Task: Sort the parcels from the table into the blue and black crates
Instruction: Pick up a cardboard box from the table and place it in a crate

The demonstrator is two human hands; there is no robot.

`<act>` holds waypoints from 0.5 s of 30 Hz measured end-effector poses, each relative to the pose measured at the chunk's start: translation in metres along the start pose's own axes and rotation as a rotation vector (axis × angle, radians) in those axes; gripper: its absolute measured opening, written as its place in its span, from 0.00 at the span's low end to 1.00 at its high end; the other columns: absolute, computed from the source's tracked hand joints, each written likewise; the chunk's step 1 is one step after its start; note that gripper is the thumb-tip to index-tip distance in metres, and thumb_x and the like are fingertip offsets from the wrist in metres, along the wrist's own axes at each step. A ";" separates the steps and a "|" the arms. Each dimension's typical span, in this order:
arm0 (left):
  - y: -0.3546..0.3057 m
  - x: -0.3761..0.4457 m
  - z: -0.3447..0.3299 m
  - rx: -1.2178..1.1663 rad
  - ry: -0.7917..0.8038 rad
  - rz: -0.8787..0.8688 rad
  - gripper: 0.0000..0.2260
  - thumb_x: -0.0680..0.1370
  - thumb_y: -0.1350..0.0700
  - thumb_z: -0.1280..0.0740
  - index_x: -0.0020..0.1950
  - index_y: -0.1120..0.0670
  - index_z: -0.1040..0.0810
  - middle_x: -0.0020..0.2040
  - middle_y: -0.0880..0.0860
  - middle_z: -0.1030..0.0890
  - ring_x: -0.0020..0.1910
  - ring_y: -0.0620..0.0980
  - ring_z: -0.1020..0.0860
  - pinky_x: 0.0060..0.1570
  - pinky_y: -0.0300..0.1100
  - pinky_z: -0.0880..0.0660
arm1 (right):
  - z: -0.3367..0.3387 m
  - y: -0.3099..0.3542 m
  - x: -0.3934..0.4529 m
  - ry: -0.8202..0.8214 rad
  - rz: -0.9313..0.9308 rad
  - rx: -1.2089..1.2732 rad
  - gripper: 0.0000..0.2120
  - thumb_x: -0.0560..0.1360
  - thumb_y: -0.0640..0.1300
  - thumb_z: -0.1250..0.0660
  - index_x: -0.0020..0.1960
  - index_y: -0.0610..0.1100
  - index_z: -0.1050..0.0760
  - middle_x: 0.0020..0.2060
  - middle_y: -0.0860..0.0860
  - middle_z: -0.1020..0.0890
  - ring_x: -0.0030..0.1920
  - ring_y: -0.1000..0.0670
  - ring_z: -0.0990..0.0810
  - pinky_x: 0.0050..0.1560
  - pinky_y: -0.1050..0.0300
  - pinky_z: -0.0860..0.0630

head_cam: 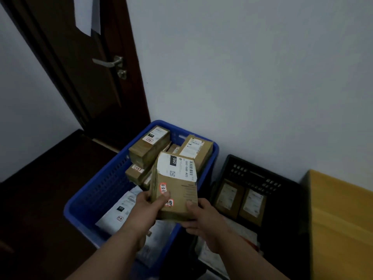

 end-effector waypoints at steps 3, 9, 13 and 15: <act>-0.006 0.033 0.047 0.081 0.028 -0.004 0.24 0.74 0.40 0.31 0.65 0.48 0.31 0.55 0.48 0.20 0.52 0.47 0.21 0.50 0.44 0.26 | -0.049 -0.001 0.030 -0.058 -0.022 0.075 0.09 0.81 0.51 0.37 0.59 0.49 0.29 0.52 0.48 0.18 0.47 0.46 0.16 0.43 0.57 0.21; -0.002 0.086 0.110 0.259 0.095 0.029 0.13 0.79 0.45 0.36 0.61 0.46 0.25 0.52 0.47 0.19 0.48 0.44 0.21 0.42 0.37 0.28 | -0.118 -0.016 0.064 -0.177 -0.061 0.131 0.09 0.81 0.48 0.38 0.60 0.47 0.29 0.52 0.47 0.20 0.50 0.45 0.17 0.44 0.56 0.19; 0.000 0.113 0.105 0.326 0.166 0.070 0.17 0.80 0.44 0.38 0.66 0.48 0.25 0.58 0.51 0.20 0.53 0.49 0.22 0.49 0.43 0.27 | -0.117 -0.012 0.077 -0.244 -0.083 0.164 0.07 0.81 0.46 0.38 0.59 0.48 0.29 0.51 0.48 0.20 0.47 0.48 0.19 0.46 0.56 0.20; -0.002 0.126 0.102 0.312 0.170 0.083 0.17 0.80 0.45 0.38 0.68 0.48 0.26 0.58 0.51 0.20 0.54 0.48 0.23 0.52 0.44 0.28 | -0.113 -0.005 0.089 -0.263 -0.079 0.160 0.07 0.81 0.45 0.38 0.58 0.49 0.28 0.51 0.48 0.20 0.49 0.48 0.19 0.48 0.55 0.20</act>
Point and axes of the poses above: each hand's wrist, its own x-axis towards the middle knuckle, its own z-axis out of the back of the hand, y = z × x, the point moved 10 cm from there along x, towards the middle knuckle
